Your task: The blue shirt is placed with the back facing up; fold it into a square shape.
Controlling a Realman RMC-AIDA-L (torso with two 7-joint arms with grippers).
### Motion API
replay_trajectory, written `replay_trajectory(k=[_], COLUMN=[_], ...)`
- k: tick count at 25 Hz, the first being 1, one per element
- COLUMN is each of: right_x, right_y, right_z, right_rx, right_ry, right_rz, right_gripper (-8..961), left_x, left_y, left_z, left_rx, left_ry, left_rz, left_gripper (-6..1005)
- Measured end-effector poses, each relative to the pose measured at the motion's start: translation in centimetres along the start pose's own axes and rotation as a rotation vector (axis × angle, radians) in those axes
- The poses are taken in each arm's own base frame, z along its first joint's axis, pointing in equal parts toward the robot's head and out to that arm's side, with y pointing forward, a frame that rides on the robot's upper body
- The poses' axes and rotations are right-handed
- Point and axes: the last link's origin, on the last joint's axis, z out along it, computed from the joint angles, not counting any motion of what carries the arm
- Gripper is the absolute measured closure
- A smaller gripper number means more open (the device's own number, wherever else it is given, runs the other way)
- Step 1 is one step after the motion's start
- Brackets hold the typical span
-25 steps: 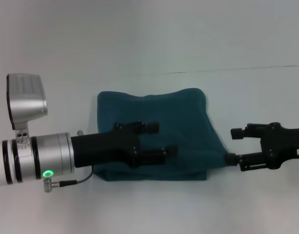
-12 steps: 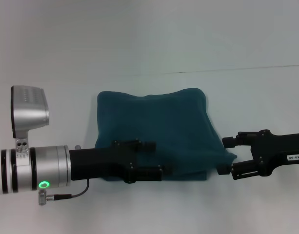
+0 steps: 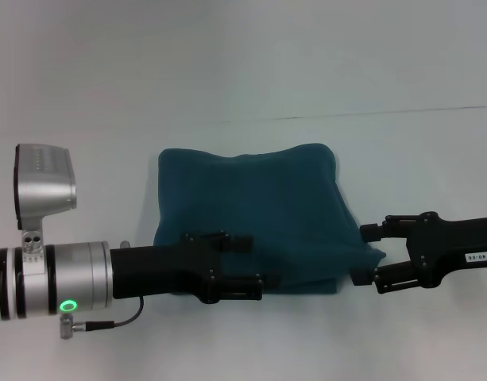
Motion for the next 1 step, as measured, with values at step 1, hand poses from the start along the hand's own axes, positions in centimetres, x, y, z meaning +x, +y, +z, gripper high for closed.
replay_trajectory(k=[1], right_x=[0.01], right_y=[0.01], right_z=[0.00], right_rx=[0.000], right_ry=[0.000], right_rz=[0.000], right_gripper=[26], left_x=[0.00], left_y=[0.00], left_z=[0.00], left_rx=[0.000], left_ry=[0.000], left_rz=[0.000], left_gripper=[112])
